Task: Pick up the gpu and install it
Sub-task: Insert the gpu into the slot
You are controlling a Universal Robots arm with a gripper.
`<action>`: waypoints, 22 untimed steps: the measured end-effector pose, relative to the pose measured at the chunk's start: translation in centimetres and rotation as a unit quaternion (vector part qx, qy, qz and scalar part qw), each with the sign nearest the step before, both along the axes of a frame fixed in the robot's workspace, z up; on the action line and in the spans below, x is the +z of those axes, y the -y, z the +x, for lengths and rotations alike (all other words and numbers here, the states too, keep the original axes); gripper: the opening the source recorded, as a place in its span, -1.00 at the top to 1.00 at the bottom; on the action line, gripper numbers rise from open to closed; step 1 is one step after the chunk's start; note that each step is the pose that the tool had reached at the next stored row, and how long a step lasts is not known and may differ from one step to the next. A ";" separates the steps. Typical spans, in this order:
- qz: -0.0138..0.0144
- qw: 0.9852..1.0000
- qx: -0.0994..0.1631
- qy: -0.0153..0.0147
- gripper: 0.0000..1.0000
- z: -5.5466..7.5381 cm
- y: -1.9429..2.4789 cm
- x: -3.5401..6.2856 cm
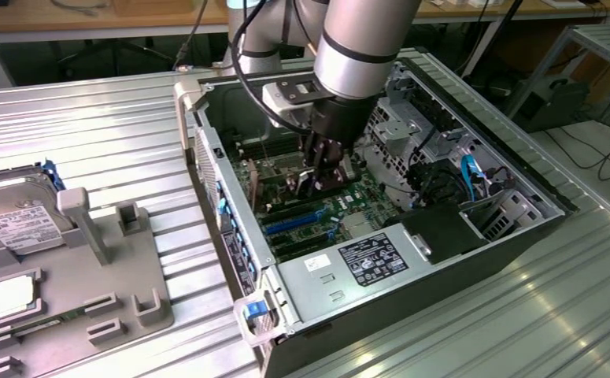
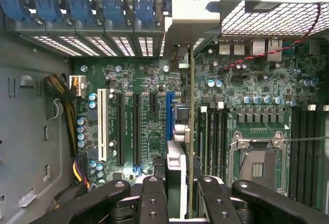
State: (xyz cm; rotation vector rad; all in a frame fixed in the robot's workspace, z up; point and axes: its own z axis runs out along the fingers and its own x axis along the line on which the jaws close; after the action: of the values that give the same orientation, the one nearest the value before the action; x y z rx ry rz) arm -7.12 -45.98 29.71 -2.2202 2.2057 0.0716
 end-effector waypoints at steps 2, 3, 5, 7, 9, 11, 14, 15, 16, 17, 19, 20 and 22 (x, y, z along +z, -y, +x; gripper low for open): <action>-0.005 1.000 0.000 0.000 0.44 0.0 -0.11 -0.10; -0.005 1.000 0.000 0.000 0.44 0.0 -0.10 -0.10; -0.005 1.000 0.000 0.000 0.44 0.0 -0.12 -0.31; -0.005 1.000 0.000 0.000 0.44 0.0 -0.13 -0.70; -0.005 1.000 0.000 0.000 0.44 0.0 -0.13 -0.98; -0.005 1.000 0.000 0.000 0.44 0.0 -0.01 -1.09; -0.005 1.000 0.000 0.000 0.44 0.0 0.07 -1.29; -0.005 1.000 0.000 0.000 0.44 0.0 0.13 -1.45; -0.005 1.000 0.000 0.000 0.44 0.0 0.18 -1.60; -0.005 1.000 0.000 0.000 0.44 0.0 0.21 -1.77; -0.005 1.000 0.000 0.000 0.44 -0.1 0.24 -2.08; -0.005 1.000 0.000 0.000 0.44 -0.1 0.24 -2.22; -0.005 1.000 0.000 0.000 0.44 -0.2 0.24 -2.59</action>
State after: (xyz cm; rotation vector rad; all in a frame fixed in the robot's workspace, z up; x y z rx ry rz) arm -7.30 -46.22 27.11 -2.2255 2.2109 0.0621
